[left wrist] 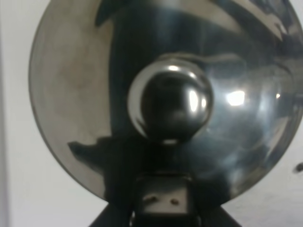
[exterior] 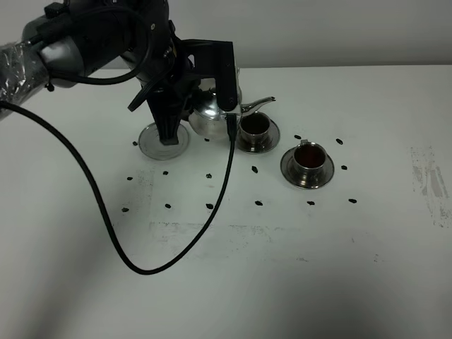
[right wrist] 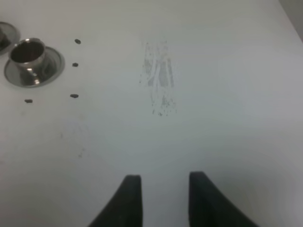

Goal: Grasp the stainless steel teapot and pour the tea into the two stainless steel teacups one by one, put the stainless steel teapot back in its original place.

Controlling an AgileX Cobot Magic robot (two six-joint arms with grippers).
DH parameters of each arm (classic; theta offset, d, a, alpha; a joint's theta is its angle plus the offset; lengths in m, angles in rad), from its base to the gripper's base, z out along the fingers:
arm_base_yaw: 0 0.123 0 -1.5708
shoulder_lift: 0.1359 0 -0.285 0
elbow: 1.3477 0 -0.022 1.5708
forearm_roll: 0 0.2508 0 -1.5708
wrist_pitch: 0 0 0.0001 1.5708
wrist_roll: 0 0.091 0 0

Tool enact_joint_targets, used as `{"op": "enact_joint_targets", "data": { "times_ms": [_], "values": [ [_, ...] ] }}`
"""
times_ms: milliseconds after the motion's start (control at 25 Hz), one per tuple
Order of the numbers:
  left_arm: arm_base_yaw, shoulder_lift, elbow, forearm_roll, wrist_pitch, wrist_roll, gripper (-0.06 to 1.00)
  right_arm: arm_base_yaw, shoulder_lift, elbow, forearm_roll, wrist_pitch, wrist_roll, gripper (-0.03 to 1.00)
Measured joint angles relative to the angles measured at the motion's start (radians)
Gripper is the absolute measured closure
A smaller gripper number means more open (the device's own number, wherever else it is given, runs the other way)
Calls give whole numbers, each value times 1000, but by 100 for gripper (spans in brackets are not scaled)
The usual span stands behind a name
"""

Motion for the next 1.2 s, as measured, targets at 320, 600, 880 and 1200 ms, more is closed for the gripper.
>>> {"op": "enact_joint_targets", "data": {
  "times_ms": [320, 600, 880, 1200],
  "values": [
    [0, -23, 211, -139, -187, -103, 77, 0, 0, 0, 0, 0, 0, 73],
    [0, -52, 353, -209, -287, -111, 77, 0, 0, 0, 0, 0, 0, 73],
    [8, -53, 422, -210, -363, -111, 77, 0, 0, 0, 0, 0, 0, 73],
    [31, -24, 441, -210, -381, -112, 77, 0, 0, 0, 0, 1, 0, 73]
  ]
}}
